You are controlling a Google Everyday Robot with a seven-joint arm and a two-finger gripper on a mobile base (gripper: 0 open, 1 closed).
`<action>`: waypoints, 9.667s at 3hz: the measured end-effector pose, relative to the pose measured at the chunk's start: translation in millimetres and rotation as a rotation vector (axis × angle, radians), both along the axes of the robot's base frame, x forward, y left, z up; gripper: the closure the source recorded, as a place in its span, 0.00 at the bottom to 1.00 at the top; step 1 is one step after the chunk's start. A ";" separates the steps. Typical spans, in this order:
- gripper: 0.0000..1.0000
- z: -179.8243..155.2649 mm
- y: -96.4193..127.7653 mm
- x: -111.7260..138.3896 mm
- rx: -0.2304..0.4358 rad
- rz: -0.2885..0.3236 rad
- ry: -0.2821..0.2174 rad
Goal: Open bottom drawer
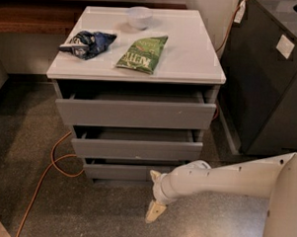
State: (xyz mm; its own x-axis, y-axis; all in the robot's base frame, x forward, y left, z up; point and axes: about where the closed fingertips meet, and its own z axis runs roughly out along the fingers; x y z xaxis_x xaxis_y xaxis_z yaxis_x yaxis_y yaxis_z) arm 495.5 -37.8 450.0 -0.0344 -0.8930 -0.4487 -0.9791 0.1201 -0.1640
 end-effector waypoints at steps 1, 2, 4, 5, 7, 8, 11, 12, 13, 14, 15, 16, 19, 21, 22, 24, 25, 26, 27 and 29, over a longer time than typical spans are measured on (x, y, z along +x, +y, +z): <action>0.00 -18.8 -5.8 6.9 -0.006 -0.004 -0.010; 0.00 -42.9 -16.7 21.3 -0.015 0.021 -0.028; 0.00 -99.3 -47.2 75.5 0.057 0.085 -0.077; 0.00 -125.8 -56.7 98.7 0.089 0.091 -0.086; 0.00 -182.2 -58.8 147.6 0.139 0.078 -0.114; 0.00 -207.5 -56.5 162.9 0.142 0.078 -0.104; 0.00 -248.7 -68.7 218.6 0.143 -0.019 -0.152; 0.00 -251.6 -69.7 229.0 0.142 -0.037 -0.168; 0.17 -256.7 -67.5 236.8 0.144 -0.045 -0.170; 0.48 -258.9 -69.1 236.7 0.139 -0.057 -0.164; 0.70 -259.1 -68.7 231.5 0.134 -0.056 -0.157; 0.95 -257.2 -70.8 214.5 0.120 -0.051 -0.129; 1.00 -240.3 -64.3 114.4 0.144 -0.039 0.028; 1.00 -241.5 -53.8 88.1 0.140 -0.013 0.080; 1.00 -241.2 -51.9 83.7 0.136 -0.009 0.088; 0.97 -240.4 -50.8 80.5 0.136 -0.009 0.095; 0.66 -239.5 -49.5 77.0 0.135 -0.010 0.104; 0.43 -238.0 -47.0 71.5 0.135 -0.011 0.121; 0.12 -236.1 -45.5 69.6 0.138 -0.015 0.132; 0.00 -216.2 -32.8 64.4 0.167 -0.047 0.228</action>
Offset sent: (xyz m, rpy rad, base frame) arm 0.0507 -0.0351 -0.0712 -0.0269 -0.0689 0.0658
